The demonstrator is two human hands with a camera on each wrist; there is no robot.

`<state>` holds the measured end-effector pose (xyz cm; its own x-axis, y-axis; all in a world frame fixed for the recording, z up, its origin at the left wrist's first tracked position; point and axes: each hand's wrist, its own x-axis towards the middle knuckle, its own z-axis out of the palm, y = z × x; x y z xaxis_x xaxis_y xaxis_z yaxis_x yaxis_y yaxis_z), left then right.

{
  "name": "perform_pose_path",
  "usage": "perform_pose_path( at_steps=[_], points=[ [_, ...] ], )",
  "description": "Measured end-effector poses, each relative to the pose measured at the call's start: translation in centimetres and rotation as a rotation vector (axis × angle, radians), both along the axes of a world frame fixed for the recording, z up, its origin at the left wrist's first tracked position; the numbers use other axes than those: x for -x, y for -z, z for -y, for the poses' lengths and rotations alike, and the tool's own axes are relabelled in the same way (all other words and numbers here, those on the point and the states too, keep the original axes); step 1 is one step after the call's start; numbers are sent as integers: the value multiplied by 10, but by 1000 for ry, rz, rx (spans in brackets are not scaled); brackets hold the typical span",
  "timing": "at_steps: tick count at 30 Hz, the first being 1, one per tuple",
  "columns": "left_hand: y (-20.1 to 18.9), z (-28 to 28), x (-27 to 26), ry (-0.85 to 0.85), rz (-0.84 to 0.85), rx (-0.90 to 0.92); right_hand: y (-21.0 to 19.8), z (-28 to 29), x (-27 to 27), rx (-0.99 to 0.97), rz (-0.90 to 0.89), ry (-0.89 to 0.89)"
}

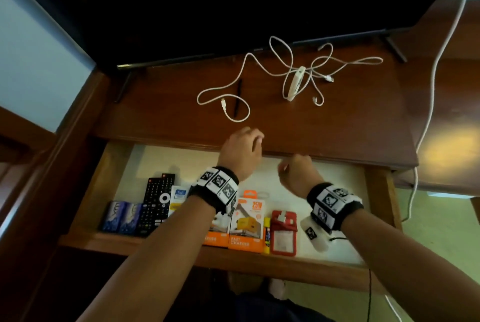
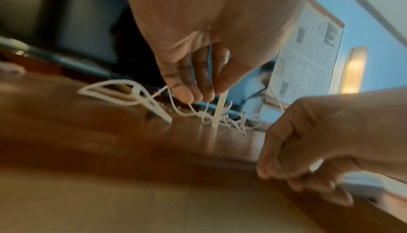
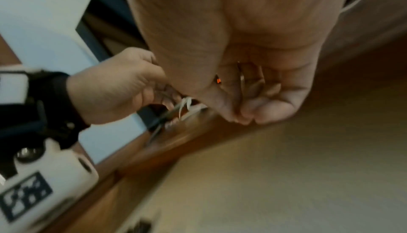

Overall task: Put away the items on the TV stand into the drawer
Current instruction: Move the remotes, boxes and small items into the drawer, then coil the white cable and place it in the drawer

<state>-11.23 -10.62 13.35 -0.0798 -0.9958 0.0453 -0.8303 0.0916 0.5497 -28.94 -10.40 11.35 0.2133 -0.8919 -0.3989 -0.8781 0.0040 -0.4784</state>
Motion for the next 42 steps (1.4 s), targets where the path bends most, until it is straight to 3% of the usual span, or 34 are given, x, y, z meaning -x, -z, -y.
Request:
perform_pose_path(
  at_steps=[3,6,10,14,22,26,29,32,35,37,39,42],
  points=[
    [-27,50,-1,-44,-38,166,-41,50,-1,296,123,105],
    [-37,104,-4,-92,56,157,-71,99,-1,512,170,205],
    [-29,149,-8,-183,319,-82,-87,144,3,505,-49,67],
    [-15,168,-8,-183,555,-224,-74,167,12,419,-140,-69],
    [-4,171,-2,-240,539,-248,-67,168,20,617,-105,-103],
    [-5,167,-1,-273,383,-98,-89,151,22,816,18,-35],
    [-20,157,5,-236,36,102,-108,125,30,961,129,13],
    [-43,134,11,-223,-395,306,-120,90,41,865,213,84],
    [-69,100,21,-206,-593,517,-117,54,53,748,184,73],
    [-76,72,29,-168,-700,503,-106,33,64,649,175,17],
    [-69,40,39,-115,-766,330,-86,17,76,458,175,-29],
    [-43,-7,58,-8,-679,93,-47,2,94,137,25,-124]
  ],
)
